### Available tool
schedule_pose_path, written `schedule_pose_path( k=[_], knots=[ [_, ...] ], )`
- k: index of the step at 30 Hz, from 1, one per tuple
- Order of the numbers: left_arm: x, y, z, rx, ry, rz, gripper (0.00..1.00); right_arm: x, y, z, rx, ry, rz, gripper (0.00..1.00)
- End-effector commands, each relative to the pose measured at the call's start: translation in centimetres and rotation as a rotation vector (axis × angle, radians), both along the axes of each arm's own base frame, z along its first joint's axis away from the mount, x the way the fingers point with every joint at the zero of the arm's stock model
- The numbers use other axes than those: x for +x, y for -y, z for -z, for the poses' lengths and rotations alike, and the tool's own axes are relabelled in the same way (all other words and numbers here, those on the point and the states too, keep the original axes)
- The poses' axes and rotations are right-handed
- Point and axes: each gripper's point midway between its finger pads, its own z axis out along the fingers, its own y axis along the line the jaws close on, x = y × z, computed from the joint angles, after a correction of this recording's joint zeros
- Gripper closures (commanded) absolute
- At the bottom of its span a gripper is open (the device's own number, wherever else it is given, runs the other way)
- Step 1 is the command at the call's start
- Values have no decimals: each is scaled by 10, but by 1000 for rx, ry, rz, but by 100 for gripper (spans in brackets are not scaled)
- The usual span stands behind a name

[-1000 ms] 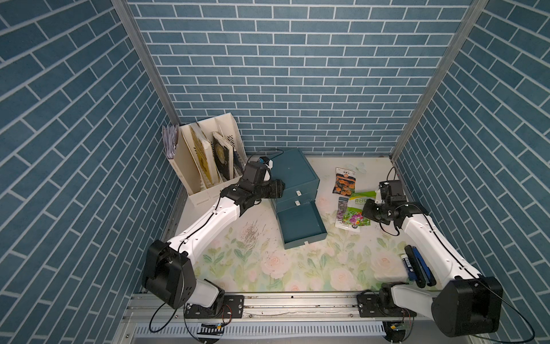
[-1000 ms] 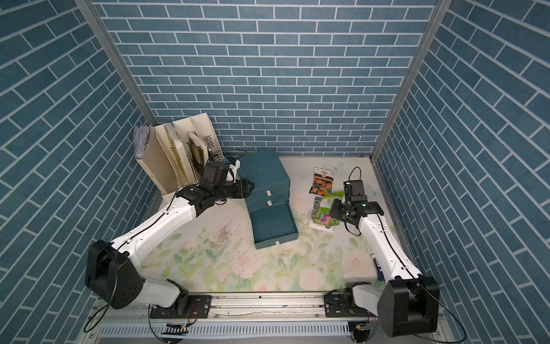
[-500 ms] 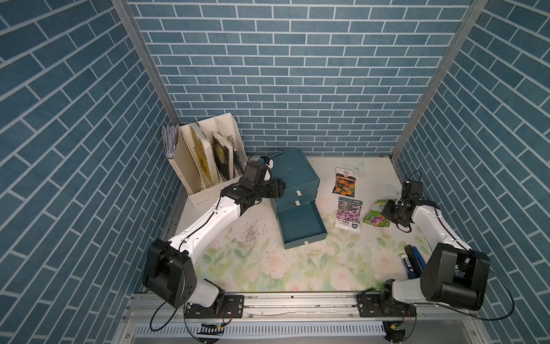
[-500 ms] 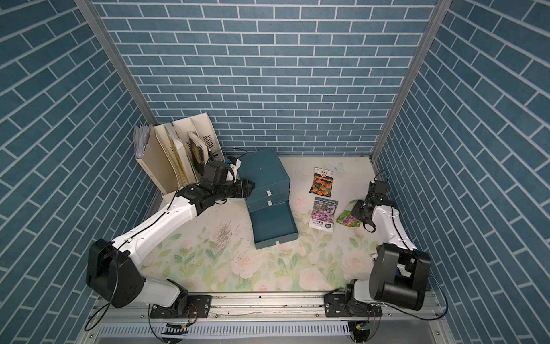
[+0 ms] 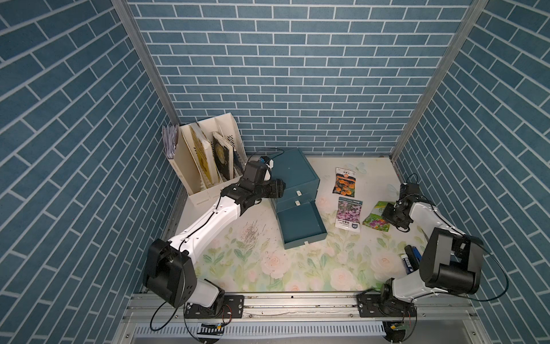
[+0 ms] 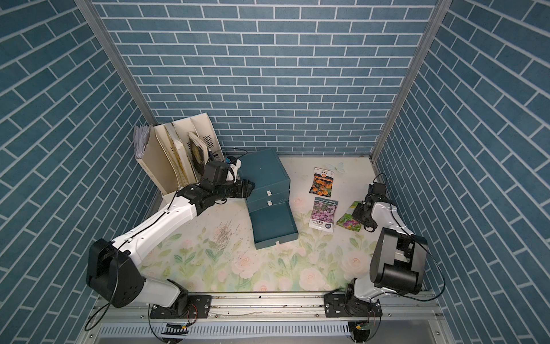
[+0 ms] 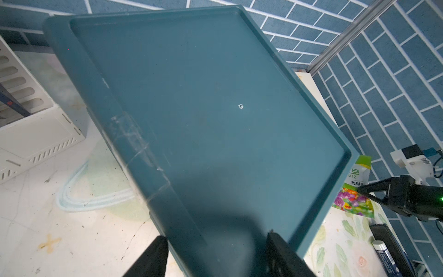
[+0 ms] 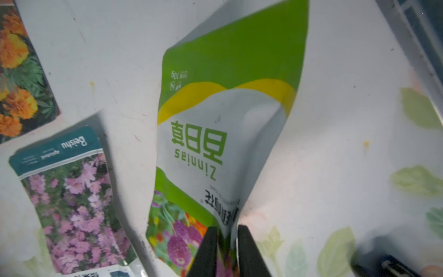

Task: Take the seed bags out of the drawer
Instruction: Place the seed packet at the center of the board.

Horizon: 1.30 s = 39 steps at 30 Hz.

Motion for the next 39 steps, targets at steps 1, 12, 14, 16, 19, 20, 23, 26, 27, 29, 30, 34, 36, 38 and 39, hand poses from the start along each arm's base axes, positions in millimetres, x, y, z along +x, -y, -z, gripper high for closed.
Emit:
schedule_pose_path(
  k=[1,12,14,16,19,20,23,26,27,29,30,34,36,38,39],
  knots=[
    [-20,-11,55,128,-166,22,32,-5,6,-2,-39,-3,-3,69],
    [-18,-10,53,126,-165,22,32,2,-36,-28,34,89,-157,59],
    [-18,-10,53,127,-163,21,32,1,-55,-33,53,99,-224,57],
    [-19,-10,53,128,-164,21,32,-1,-74,-40,71,112,-290,52],
    [-19,-10,52,127,-163,19,32,-7,-104,-50,120,145,-376,45],
    [-18,-10,52,129,-165,18,32,-9,-114,-55,139,163,-405,43],
    [-18,-11,53,128,-166,17,32,-19,-139,-65,185,192,-479,37],
    [-18,-11,52,128,-165,17,32,-31,-166,-72,233,216,-559,32],
    [-18,-11,53,129,-167,16,32,-36,-175,-73,246,221,-581,32],
    [-19,-11,53,129,-169,17,32,-46,-193,-76,282,234,-630,30],
    [-18,-11,53,130,-168,16,32,-51,-201,-78,296,238,-648,29],
    [-19,-11,53,129,-169,17,32,-70,-233,-83,354,250,-728,27],
    [-19,-11,53,131,-170,17,32,-81,-250,-83,382,247,-768,27],
    [-18,-11,53,132,-171,16,32,-94,-267,-81,399,240,-809,27],
    [-18,-11,53,130,-170,17,32,-101,-275,-79,407,236,-826,27]
  ],
)
